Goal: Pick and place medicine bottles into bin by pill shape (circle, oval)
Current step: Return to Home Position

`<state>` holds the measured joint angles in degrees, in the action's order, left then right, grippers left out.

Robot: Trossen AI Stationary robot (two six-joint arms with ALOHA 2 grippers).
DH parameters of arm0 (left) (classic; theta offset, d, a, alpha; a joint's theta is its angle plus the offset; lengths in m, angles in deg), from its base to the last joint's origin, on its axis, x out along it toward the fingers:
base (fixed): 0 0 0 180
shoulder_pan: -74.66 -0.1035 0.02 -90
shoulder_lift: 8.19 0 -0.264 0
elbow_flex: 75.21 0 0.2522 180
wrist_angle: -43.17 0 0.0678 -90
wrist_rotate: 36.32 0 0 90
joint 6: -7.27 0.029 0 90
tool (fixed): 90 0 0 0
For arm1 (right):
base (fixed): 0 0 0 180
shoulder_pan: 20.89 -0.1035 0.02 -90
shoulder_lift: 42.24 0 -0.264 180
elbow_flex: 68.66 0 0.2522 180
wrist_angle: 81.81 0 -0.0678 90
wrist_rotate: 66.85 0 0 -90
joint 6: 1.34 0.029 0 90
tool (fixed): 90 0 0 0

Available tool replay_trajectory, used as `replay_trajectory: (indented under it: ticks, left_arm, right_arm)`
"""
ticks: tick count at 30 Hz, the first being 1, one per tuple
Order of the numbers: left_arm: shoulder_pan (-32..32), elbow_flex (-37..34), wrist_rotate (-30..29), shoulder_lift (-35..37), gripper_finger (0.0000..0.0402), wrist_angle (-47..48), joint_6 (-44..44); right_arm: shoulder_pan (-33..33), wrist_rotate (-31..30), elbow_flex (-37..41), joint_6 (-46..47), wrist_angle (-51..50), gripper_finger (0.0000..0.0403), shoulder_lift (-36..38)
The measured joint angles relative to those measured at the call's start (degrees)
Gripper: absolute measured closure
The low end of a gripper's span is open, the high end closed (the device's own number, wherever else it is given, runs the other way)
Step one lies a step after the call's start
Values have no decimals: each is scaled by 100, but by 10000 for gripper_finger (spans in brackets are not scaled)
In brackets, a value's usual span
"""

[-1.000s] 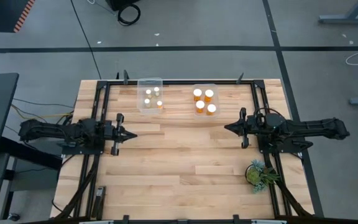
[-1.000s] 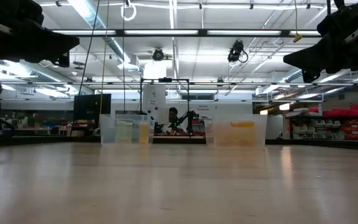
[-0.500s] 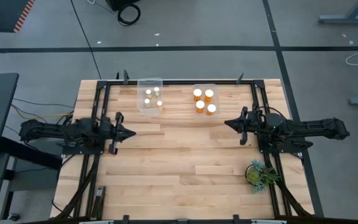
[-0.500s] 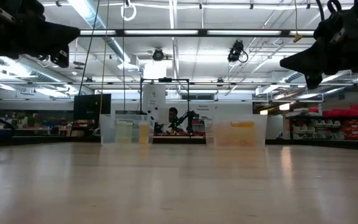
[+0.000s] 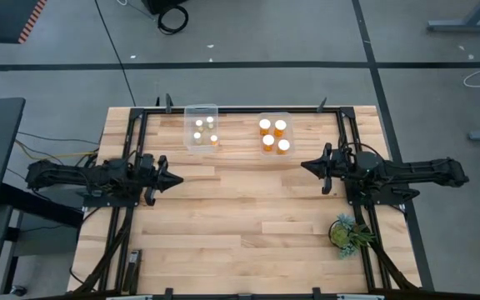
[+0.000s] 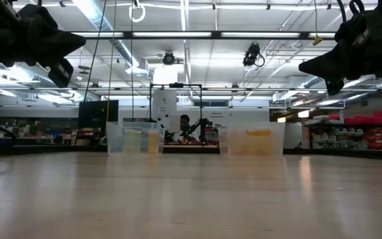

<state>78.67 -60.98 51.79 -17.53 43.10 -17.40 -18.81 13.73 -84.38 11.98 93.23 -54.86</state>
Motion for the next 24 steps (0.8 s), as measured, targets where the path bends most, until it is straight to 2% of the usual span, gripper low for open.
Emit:
replay_trajectory:
  ticks: [7,12,16,20,24]
  left_arm:
    - [-2,-2,0,0,371,-1,284]
    - [-41,-2,0,190,373,49,402]
    - [-84,-2,149,484,381,231,1144]
    - [-74,-4,848,844,385,722,1927]
    - [-57,-4,916,928,380,998,2532]
  right_arm:
    - [1,1,0,-2,0,395,0]
    - [1,3,-2,-2,-2,395,0]
    - [1,3,-2,-2,-3,395,-7]
    - [1,3,-2,-2,-17,395,-7]
    - [-1,3,-2,-2,-15,395,-9]
